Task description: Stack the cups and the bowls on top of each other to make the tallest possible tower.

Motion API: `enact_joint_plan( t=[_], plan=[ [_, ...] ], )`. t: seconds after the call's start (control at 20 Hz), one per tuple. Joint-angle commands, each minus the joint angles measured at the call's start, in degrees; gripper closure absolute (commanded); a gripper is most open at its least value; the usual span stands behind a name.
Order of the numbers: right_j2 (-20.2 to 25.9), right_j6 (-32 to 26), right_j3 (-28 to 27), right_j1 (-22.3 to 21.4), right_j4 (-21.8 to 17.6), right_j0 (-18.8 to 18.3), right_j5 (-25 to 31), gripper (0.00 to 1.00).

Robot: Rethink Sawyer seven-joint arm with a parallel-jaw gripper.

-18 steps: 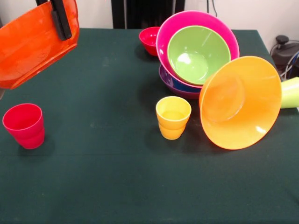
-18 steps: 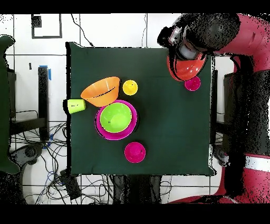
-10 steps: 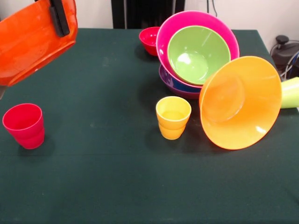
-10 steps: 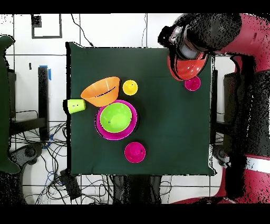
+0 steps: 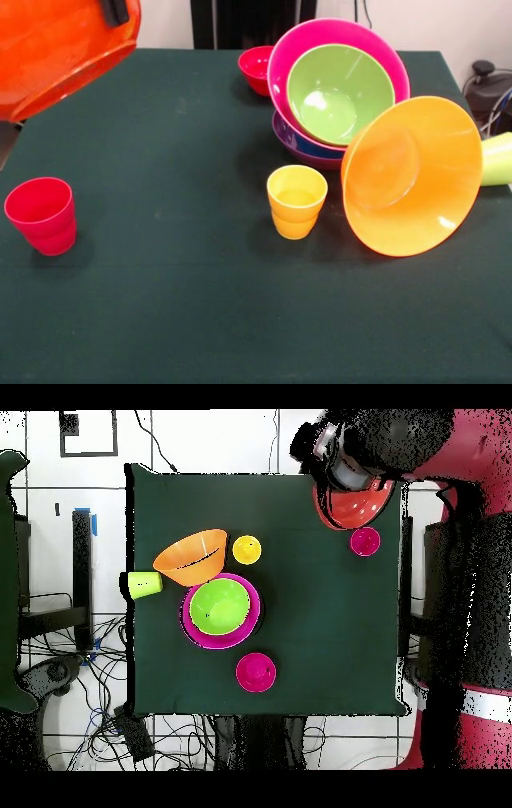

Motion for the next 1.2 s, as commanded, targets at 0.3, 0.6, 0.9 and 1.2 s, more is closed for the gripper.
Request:
enact_joint_plan(
  t=[0.3,0.6,0.9,1.2],
  plan=[
    [-5.55,7.36,4.91,-2.59,0.94,7.44,-1.03,1.0],
    [-7.87,9.56,5.8,-2.77,1.73,9.31,-3.08,1.0],
    [-10.72,13.05,9.06,-3.55,2.99,11.38,-7.33,1.0],
    [-13.88,15.99,12.04,-3.91,4.43,13.48,-12.01,1.0]
  ],
)
